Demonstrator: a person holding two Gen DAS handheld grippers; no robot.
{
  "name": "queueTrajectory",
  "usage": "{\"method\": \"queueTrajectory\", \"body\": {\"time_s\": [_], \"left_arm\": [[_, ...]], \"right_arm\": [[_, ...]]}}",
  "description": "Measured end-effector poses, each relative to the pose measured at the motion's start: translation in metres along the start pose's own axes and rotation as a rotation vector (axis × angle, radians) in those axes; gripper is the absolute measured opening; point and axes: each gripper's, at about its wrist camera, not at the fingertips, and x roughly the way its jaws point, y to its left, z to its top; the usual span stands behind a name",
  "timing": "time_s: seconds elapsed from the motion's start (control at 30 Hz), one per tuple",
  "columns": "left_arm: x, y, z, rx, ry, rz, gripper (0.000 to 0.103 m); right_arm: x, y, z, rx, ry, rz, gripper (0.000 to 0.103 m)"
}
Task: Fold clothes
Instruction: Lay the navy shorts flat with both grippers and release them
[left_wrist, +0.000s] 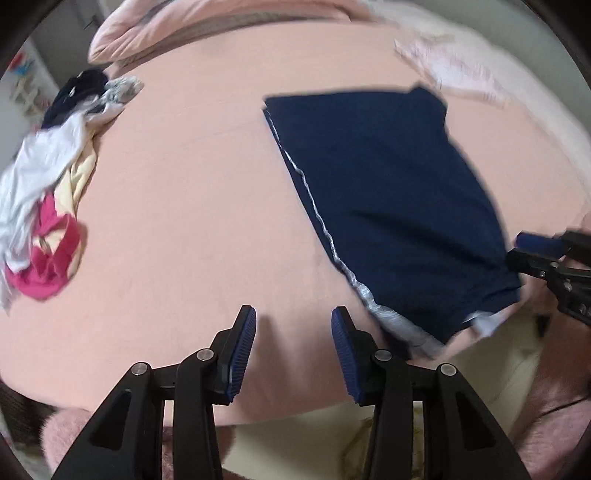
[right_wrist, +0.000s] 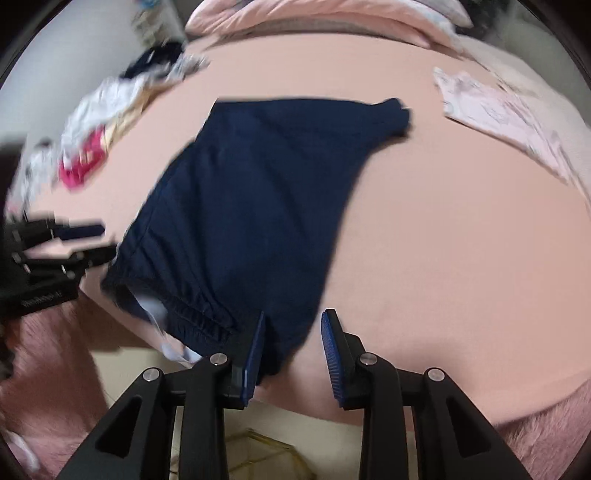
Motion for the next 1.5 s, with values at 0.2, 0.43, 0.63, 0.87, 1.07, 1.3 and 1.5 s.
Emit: {"method": "queueTrajectory", "body": {"time_s": [0.2, 0.43, 0.63, 0.87, 1.07, 1.3, 1.5], "left_arm": [[-0.009, -0.008, 0.007, -0.063, -0.049, -0.226, 0.040], [0.017, -0.017, 0.014, -0.039, 0.046, -0.043, 0.040], [-0.003, -0.007, 0.014, -0.153, -0.046, -0.173, 0.040], [-0.010, -0.013, -0.002, -0.082, -0.090, -0.109, 0.040], [-0.001, -0.010, -0.016, -0.131, -0.163, -0.265, 0.040], [0.022, -0.001, -0.008, -0.151, -0.062, -0.093, 0.040], [0.015, -0.014, 0.043, -0.030, -0.134, -0.116, 0.040]], "right_arm": [[-0.003, -0.007, 0.006, 0.092, -0.055, 0.061, 0.031], [0.017, 0.015, -0.006, 0.038, 0.020, 0.062, 0.031], [-0.009, 0.006, -0.001, 0.087, -0.176, 0.008, 0.031], [0.032, 0.018, -0.007, 0.074, -0.002, 0.018, 0.031], [0.029, 0.019, -0.004, 0.078, -0.004, 0.069, 0.031], [0.027, -0.006, -0.003, 0.144, -0.010, -0.026, 0.031], [0.008, 0.003, 0.051, 0.006, -0.120, -0.005, 0.031]]}}
